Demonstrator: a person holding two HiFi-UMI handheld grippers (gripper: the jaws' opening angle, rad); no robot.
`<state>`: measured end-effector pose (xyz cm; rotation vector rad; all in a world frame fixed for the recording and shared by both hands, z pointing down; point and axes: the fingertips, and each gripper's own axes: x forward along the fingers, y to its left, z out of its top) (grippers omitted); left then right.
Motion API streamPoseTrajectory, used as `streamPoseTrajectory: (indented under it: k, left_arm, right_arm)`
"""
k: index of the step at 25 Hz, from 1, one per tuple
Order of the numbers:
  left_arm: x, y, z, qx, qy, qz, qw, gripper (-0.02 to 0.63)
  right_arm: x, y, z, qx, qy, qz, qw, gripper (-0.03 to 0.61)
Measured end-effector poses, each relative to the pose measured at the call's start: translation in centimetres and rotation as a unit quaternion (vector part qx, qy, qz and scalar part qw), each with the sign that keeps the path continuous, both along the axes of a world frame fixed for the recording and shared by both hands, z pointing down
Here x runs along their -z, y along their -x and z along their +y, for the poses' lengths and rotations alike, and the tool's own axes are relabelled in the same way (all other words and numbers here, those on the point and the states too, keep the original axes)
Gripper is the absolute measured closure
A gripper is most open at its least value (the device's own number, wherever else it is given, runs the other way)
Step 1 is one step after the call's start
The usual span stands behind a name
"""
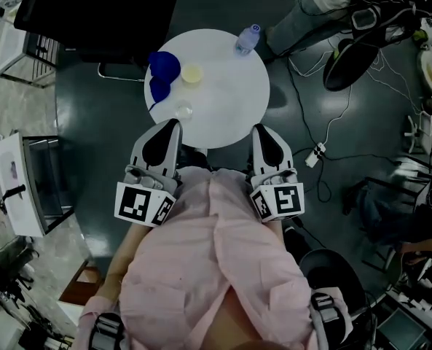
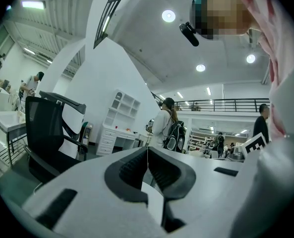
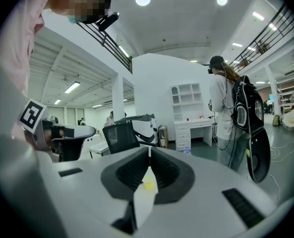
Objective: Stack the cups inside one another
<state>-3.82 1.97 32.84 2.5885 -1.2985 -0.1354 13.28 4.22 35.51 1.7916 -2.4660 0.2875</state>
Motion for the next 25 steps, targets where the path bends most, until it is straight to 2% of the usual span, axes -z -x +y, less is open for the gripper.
streamPoseTrajectory:
  k: [18, 25]
  left_arm:
    - [-0.2, 0.4, 0.5, 0.005, 0.002, 0.001, 1.0, 0.594]
    - [-0.1, 0.2, 0.7, 0.005, 0.001, -0.001, 1.0, 0.595]
  right_arm:
    - [-0.1, 0.3, 0.4, 0.006, 0.001, 0.0, 1.0, 0.541]
    - [-0.1, 0.6, -0.7, 0.029, 0.003, 0.006, 1.0, 0.541]
